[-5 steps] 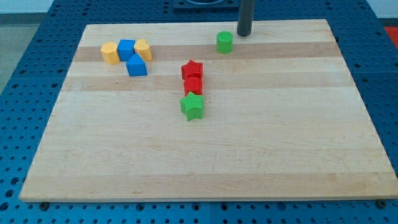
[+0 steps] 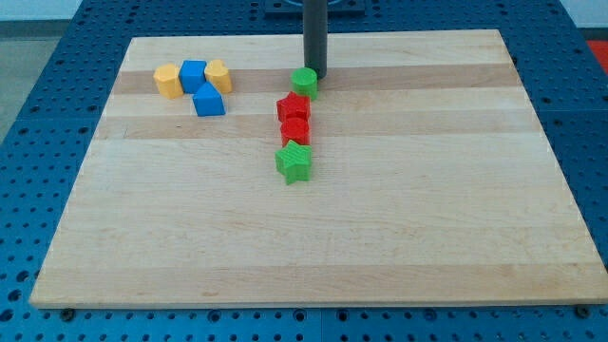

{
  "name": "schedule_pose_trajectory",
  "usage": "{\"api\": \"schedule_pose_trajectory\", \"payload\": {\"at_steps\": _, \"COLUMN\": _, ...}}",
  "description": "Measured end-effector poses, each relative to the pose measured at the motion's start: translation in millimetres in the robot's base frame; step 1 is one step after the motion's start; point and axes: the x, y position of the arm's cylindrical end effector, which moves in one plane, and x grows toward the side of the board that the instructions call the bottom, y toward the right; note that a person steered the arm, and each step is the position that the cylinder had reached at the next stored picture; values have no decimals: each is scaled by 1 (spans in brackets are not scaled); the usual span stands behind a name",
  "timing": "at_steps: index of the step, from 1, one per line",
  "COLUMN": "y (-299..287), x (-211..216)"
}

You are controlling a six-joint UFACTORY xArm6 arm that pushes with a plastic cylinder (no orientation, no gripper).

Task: Slide green circle closer to red star

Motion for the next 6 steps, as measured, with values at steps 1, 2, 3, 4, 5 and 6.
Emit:
{"api": "schedule_pose_trajectory", "payload": {"at_steps": 1, "y": 26, "x": 1}}
{"api": "schedule_pose_trajectory", "payload": {"at_steps": 2, "y": 31, "x": 18}}
{"api": "schedule_pose_trajectory", "payload": {"at_steps": 3, "y": 28, "x": 31}}
{"api": "schedule_pose_trajectory", "payload": {"at_steps": 4, "y": 28, "x": 34}}
{"api": "schedule_pose_trajectory", "payload": {"at_steps": 5, "y": 18, "x": 34}}
{"api": "schedule_pose_trajectory", "payload": {"at_steps": 6, "y": 9, "x": 34}}
